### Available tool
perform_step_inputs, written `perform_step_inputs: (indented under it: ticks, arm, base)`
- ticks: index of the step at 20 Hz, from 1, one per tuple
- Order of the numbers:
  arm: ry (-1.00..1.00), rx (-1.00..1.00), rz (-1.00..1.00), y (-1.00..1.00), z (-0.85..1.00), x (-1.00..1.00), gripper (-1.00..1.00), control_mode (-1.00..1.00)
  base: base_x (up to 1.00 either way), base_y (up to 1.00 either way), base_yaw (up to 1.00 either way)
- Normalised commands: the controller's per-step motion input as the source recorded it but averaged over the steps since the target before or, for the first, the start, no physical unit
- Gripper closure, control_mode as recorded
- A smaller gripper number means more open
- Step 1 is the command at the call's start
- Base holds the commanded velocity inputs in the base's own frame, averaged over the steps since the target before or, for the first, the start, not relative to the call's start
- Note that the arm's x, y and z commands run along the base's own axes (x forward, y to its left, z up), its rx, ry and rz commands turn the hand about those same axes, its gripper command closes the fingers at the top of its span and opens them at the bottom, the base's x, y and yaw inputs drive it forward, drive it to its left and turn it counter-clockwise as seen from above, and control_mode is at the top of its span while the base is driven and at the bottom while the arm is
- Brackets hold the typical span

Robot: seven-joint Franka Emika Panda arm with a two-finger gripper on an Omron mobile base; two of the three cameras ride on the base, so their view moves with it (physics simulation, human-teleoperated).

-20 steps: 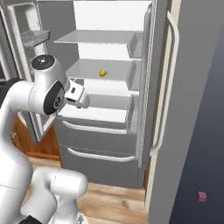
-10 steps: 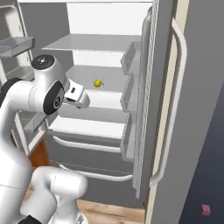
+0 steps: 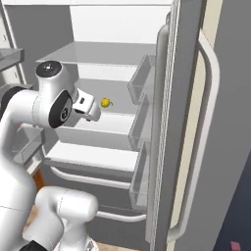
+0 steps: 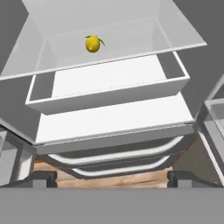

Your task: Grab the lime and lemon from the fridge, place them in the blender, close the lid, and turn on the blender to create a marinade.

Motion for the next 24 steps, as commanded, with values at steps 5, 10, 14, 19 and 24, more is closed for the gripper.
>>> perform_step_inputs:
  ticks: [5,10,14,19,24]
  arm:
    - [0.0,0.0,0.0,0.0,0.0,0.0,-1.0,1.0]
    - [0.0,0.0,0.0,0.0,0.0,0.0,-1.0,1.0]
    - [0.0,0.0,0.0,0.0,0.0,0.0,-1.0,1.0]
    - [0.0,0.0,0.0,0.0,0.0,0.0,-1.0,1.0]
    - [0.0,0.0,0.0,0.0,0.0,0.0,-1.0,1.0]
  base:
    - [0.34,0.0,0.05]
    - [0.39,0.0,0.05]
    - [0.45,0.0,0.05]
    - [0.46,0.01,0.05]
    - [0.28,0.03,0.05]
